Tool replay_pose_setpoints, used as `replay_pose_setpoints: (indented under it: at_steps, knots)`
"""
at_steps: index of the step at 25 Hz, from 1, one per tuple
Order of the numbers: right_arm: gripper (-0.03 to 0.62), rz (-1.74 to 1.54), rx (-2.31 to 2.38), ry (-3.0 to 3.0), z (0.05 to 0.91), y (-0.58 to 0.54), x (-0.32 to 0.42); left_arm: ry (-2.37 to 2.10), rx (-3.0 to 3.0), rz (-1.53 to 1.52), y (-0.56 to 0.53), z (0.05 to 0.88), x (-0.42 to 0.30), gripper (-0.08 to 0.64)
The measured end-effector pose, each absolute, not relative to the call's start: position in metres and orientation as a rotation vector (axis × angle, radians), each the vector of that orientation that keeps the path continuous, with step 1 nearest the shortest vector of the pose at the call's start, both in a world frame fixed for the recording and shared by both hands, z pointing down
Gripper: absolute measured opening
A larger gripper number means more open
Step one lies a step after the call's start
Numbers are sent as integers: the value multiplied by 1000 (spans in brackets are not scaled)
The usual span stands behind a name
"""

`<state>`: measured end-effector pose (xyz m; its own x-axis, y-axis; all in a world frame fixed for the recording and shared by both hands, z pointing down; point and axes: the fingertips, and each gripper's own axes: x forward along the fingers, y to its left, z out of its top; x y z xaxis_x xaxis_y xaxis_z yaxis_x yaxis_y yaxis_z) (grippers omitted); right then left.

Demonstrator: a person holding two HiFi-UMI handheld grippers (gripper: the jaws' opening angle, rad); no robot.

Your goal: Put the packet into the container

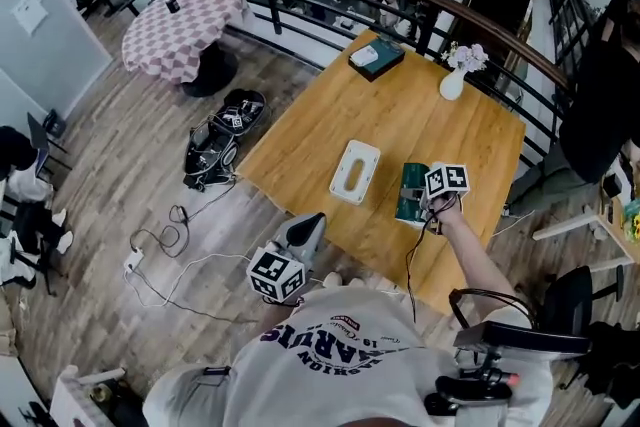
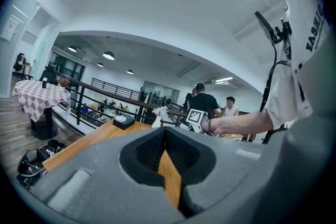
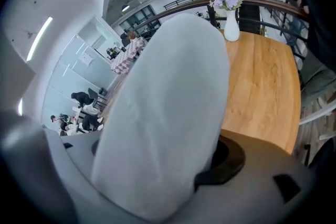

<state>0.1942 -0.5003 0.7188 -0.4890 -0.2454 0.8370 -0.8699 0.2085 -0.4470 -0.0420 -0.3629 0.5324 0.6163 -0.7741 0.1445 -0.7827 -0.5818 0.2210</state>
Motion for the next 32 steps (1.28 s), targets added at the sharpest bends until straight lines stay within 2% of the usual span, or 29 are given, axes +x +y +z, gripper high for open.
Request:
replay_pose_setpoints:
  at_steps: [14,32]
  knots:
    - [370,1398,912,-2033,677,-576,24,-1443,2455,29,-346,542,-93,0]
    - [370,1500,966,-1989,690,-584,25,-1438,2448,26,-339,545,-93,0]
